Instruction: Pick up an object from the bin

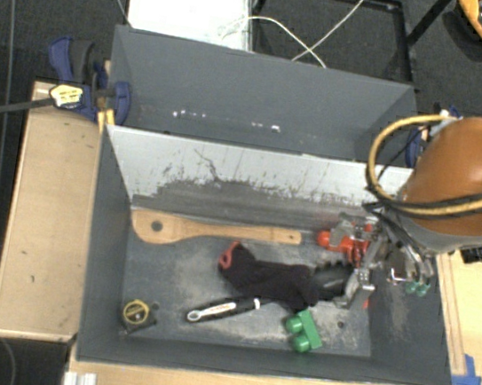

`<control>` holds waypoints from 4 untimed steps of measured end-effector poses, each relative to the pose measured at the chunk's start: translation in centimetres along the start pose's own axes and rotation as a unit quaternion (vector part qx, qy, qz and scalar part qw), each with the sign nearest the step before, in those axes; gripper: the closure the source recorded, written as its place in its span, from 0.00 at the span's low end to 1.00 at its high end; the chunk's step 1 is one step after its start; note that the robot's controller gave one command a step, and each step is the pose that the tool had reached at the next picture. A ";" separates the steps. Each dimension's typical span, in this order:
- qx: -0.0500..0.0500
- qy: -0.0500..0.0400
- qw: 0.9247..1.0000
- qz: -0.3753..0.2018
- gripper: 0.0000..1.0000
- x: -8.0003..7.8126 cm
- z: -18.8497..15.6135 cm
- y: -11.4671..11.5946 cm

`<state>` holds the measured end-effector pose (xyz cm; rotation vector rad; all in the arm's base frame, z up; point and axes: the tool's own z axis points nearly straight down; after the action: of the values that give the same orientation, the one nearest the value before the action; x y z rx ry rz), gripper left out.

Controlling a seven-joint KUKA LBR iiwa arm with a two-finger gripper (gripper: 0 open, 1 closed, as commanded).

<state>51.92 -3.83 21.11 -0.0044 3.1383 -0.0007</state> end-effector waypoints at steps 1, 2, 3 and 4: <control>0.000 0.000 1.000 0.000 0.00 0.0 0.0 0.0; 0.000 0.000 1.000 0.019 0.00 0.4 9.0 0.0; 0.000 -0.002 1.000 0.019 0.00 -0.5 -0.5 -0.2; 0.001 -0.012 1.000 0.012 0.00 -0.9 -0.6 0.5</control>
Offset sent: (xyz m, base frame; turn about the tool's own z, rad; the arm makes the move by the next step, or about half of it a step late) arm -0.0043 -0.0001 -0.0882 0.0409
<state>52.80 -3.32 21.74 0.0324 3.1141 -0.0022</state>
